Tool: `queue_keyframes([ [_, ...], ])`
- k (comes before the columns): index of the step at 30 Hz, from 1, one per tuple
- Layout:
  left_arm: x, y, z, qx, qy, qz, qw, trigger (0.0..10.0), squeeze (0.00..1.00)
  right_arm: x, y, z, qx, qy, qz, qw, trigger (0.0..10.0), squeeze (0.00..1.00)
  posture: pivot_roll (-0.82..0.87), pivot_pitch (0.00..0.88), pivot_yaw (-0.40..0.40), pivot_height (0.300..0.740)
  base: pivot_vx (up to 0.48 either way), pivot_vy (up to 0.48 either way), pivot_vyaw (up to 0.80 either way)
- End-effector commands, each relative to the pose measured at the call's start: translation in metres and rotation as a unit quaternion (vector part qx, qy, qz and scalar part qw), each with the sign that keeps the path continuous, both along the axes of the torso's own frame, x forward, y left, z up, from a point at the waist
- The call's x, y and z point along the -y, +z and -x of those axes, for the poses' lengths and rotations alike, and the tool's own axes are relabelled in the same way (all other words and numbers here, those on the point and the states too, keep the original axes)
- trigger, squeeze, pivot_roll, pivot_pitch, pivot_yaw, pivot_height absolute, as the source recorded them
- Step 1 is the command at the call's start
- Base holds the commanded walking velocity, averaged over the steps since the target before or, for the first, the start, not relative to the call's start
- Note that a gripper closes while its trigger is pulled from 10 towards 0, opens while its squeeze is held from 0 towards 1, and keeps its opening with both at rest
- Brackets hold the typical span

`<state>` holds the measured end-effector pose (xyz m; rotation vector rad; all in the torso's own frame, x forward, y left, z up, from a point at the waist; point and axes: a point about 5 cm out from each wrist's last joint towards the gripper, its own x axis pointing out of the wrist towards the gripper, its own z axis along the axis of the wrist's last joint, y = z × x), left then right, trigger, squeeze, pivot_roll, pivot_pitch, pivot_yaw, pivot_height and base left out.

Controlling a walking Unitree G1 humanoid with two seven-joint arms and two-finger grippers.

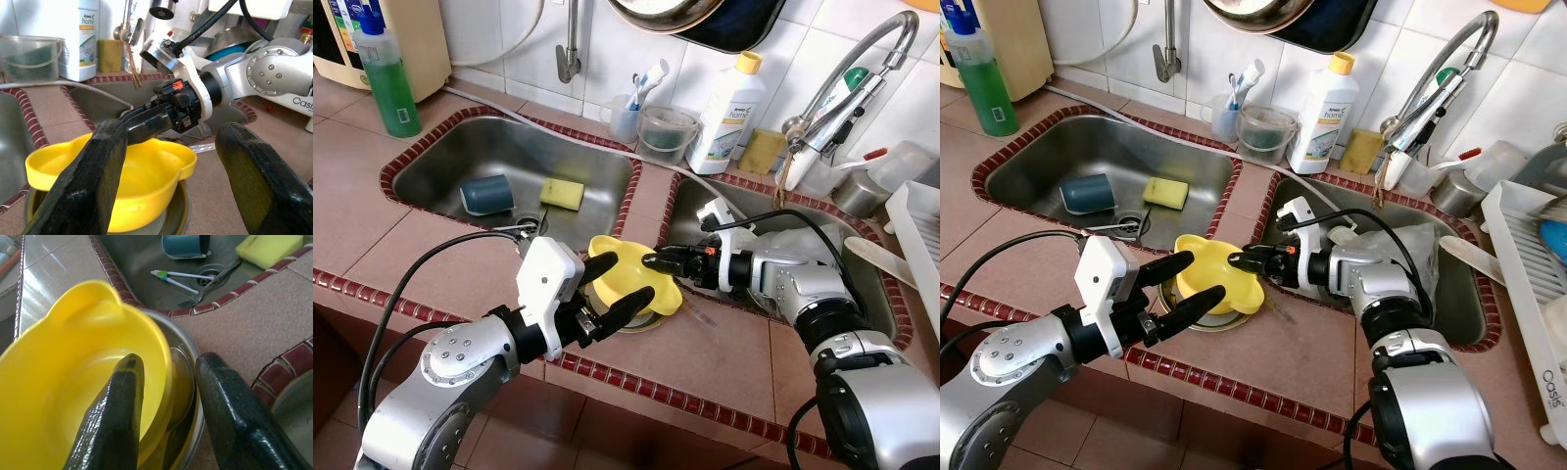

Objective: Kitchen organization

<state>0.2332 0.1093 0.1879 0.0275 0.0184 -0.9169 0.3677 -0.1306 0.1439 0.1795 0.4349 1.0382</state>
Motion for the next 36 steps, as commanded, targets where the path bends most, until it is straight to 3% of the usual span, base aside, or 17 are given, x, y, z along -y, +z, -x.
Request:
queue_keyframes([
  [1, 0.004, 0.002, 0.003, 0.004, -0.007, 0.005, 1.0, 10.0, 0.0, 0.007, 0.005, -0.003, 0.004, -0.017, -0.003, 1.0, 0.0, 0.0, 0.02, 0.084, -0.176, 0.74, 0.0, 0.0, 0.0],
  [28, 0.003, 0.004, 0.002, 0.003, -0.002, 0.009, 1.0, 10.0, 0.0, 0.002, 0.014, -0.009, 0.006, -0.036, -0.038, 0.999, 0.0, 0.0, 0.02, 0.091, -0.174, 0.74, 0.0, 0.0, 0.0],
  [36, 0.003, 0.004, 0.0, 0.004, 0.0, 0.01, 1.0, 10.0, 0.0, 0.003, 0.029, -0.014, 0.023, -0.048, -0.067, 0.996, 0.0, 0.0, 0.02, 0.083, -0.168, 0.74, 0.0, 0.0, 0.0],
])
